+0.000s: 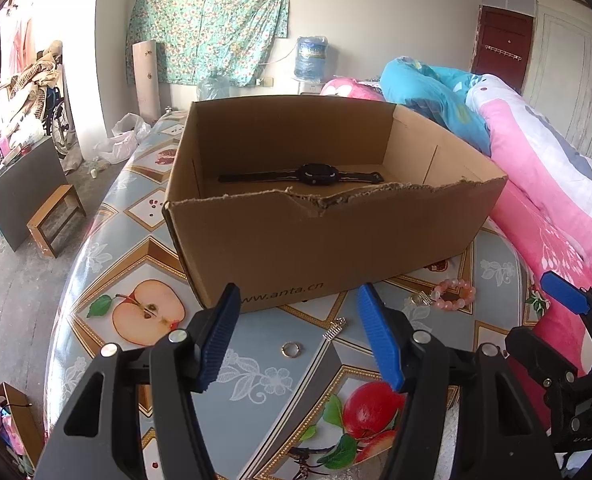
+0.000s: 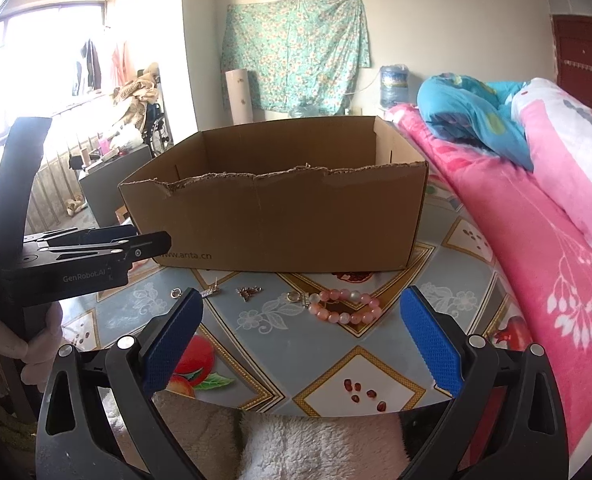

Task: Organize jewelry

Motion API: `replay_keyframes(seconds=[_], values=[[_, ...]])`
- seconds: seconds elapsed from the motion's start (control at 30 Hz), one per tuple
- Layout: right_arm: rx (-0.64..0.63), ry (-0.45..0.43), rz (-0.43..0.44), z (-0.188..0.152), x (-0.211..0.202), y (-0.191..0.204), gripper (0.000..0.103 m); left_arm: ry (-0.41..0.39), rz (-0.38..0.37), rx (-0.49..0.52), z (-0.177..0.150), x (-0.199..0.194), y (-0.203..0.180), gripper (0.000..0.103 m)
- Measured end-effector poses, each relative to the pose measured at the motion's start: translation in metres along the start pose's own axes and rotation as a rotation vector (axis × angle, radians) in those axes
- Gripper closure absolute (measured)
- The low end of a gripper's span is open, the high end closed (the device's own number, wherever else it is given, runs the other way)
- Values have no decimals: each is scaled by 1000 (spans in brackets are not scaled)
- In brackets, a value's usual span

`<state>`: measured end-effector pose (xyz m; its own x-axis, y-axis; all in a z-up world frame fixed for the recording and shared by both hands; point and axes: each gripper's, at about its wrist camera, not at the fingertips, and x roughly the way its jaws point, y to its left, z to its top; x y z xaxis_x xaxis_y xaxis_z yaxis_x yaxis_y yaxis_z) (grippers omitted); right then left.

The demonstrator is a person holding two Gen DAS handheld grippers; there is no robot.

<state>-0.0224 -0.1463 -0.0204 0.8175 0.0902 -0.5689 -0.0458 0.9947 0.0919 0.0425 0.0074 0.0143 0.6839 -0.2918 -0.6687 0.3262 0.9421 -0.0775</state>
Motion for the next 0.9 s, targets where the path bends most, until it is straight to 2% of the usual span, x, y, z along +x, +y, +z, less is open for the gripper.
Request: replay_keyframes(seconds=[0.47,0.9], values=[[41,3,7,-1,1,-3,9,7,12,24,-3,5,-2,44],[58,32,33,-3,8,-3,18,23,18,57,-14,5,-4,44]])
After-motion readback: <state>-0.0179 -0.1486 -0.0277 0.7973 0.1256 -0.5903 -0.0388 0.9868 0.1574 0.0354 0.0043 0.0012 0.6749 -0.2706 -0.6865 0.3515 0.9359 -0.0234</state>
